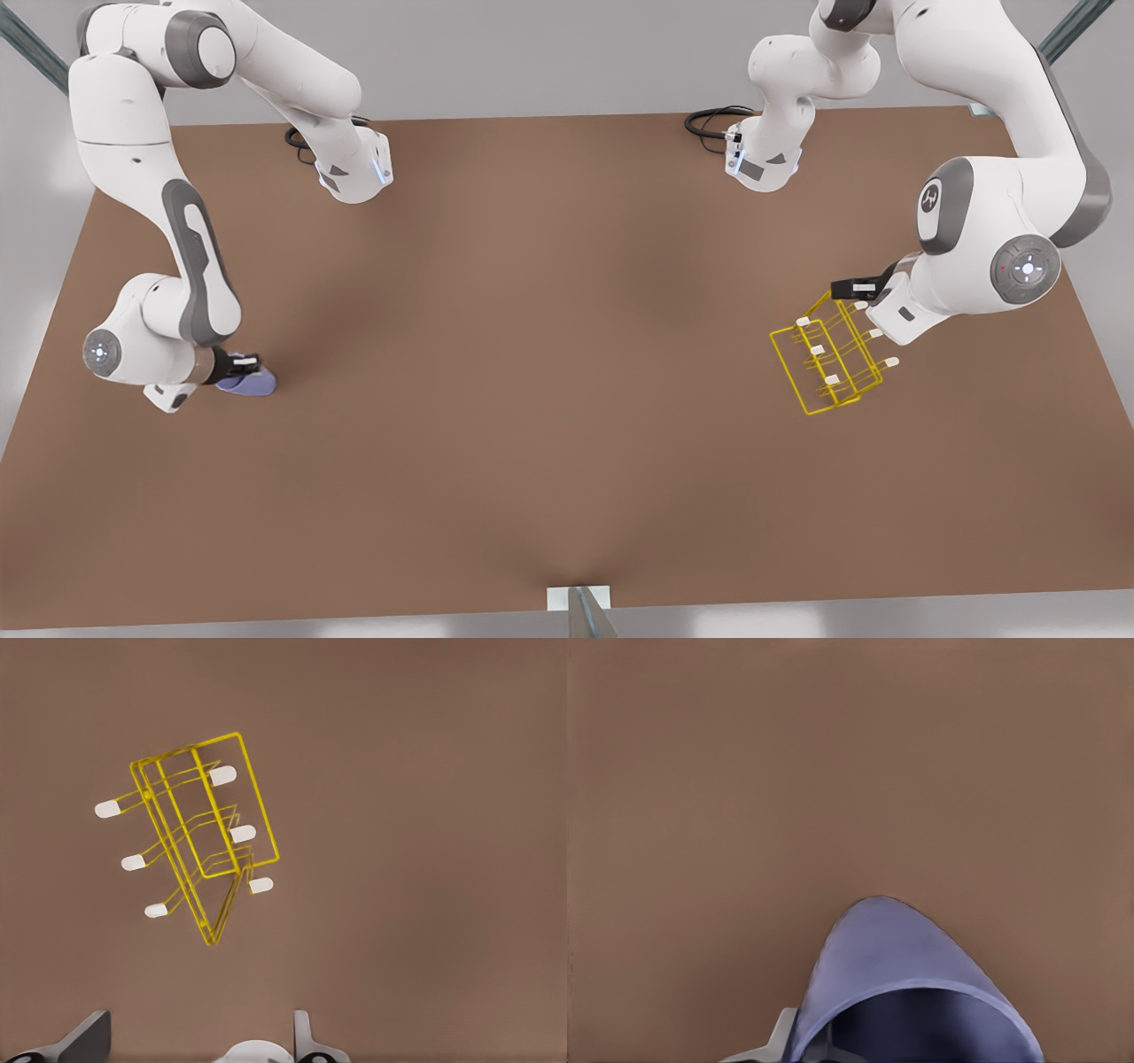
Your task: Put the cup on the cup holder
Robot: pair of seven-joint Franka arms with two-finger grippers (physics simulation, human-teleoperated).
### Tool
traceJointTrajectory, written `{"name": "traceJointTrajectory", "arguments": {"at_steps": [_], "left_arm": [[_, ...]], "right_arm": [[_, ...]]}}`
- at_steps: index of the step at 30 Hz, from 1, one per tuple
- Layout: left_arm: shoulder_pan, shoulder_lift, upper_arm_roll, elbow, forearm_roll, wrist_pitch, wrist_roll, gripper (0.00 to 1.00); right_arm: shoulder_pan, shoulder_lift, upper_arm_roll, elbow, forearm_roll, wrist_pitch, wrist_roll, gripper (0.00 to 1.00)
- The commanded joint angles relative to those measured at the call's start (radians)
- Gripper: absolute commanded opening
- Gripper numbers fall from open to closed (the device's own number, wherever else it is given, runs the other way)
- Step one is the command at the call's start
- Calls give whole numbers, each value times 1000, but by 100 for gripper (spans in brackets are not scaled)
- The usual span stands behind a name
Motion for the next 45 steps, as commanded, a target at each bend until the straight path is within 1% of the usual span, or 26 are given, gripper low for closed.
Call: {"name": "traceJointTrajectory", "arguments": {"at_steps": [1, 3, 4, 6, 9, 11, 12, 13, 14, 15, 16, 17, 21, 23, 24, 25, 27, 28, 32, 34, 45], "left_arm": [[0, -1, 0, 0, 0, -1, 0, 100], [0, -1, 0, 0, 0, -1, 0, 100], [0, -1, 0, 2, 2, -1, 0, 100], [0, -3, 0, 2, 2, -1, 0, 100], [0, -4, 0, 2, 2, -1, 0, 100], [0, -4, 0, 2, 2, -1, 0, 100], [0, -4, 0, 2, 2, -1, 0, 100], [0, -4, 0, 2, 2, -1, 0, 100], [0, -4, 0, 5, 2, -1, 0, 100], [0, -4, 0, 5, 2, -1, 0, 100], [0, -4, 0, 5, 2, -1, 0, 100], [0, -6, 0, 5, 2, -3, 0, 100], [0, -4, 0, 5, 2, -3, 0, 100], [0, -4, 0, 6, 4, -3, 0, 100], [0, -4, 0, 6, 4, -1, 0, 100], [0, -4, 0, 5, 4, -3, 0, 100], [0, -4, 0, 5, 4, -1, 0, 100], [0, -4, 0, 5, 4, -1, -3, 100], [0, -4, 2, 3, 7, -3, -77, 100], [0, -9, 0, -3, 16, 5, -100, 100], [18, -16, 0, -30, 16, 15, -109, 100]], "right_arm": [[6, -1, 7, 31, -4, -48, -1, 21], [42, -1, 10, 94, 5, -135, 25, 21], [42, -1, 41, 111, 16, -171, 59, 21], [43, 2, 85, 117, 120, -200, 108, 21], [43, 30, 212, 119, 325, -203, 270, 21], [45, 74, 300, 140, 514, -187, 336, 21], [86, 102, 312, 174, 586, -183, 353, 21], [129, 122, 312, 191, 683, -137, 367, 21], [230, 161, 305, 228, 790, -60, 421, 21], [289, 203, 292, 268, 878, -8, 464, 21], [345, 270, 291, 329, 919, 41, 482, 21], [407, 290, 292, 360, 991, 130, 539, 21], [536, 433, 291, 582, 1154, 156, 602, 21], [605, 519, 292, 728, 1162, 196, 671, 21], [651, 560, 295, 789, 1162, 263, 709, 21], [697, 615, 297, 876, 1160, 288, 732, 21], [754, 698, 308, 958, 1160, 323, 734, 21], [754, 738, 346, 981, 1158, 322, 732, 21], [755, 795, 351, 984, 1143, 320, 711, 21], [755, 801, 351, 983, 1077, 322, 715, 21], [777, 827, 346, 980, 1023, 297, 706, 21]]}}
